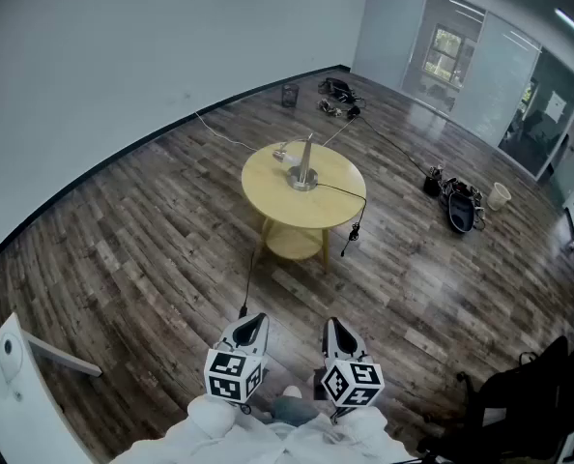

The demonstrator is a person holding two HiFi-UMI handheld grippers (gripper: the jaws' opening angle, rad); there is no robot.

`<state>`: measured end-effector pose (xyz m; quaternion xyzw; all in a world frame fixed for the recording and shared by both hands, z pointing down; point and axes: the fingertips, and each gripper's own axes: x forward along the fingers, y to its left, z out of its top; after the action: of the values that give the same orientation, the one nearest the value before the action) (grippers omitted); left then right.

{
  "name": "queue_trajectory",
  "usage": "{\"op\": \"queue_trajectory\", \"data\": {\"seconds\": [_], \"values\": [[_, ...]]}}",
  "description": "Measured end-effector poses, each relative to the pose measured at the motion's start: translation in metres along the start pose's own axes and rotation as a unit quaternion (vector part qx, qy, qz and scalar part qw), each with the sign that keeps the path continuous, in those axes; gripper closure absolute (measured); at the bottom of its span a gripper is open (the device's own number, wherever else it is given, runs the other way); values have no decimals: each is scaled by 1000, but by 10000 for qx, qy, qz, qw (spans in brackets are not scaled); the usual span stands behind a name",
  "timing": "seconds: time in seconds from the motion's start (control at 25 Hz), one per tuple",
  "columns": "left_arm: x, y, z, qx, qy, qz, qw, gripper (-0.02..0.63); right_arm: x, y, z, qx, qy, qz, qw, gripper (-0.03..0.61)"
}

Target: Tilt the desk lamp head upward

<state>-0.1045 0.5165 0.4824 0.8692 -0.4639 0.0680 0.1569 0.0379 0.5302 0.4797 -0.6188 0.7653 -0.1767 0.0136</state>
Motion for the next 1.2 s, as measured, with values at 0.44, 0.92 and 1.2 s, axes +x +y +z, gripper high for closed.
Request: {"op": "queue_trajectory", "data": {"seconds": [0.44,0.92,1.2], "values": [[72,21,11,37,122,-109,9999,613,73,-25,14,101,-9,20,9999,566],[185,61,62,-10,127,-39,9999,612,187,-73,66,78,25,113,9999,566],[254,76,89,-25,78,28,10000,612,244,-113,91,67,43,151,9999,566]]}}
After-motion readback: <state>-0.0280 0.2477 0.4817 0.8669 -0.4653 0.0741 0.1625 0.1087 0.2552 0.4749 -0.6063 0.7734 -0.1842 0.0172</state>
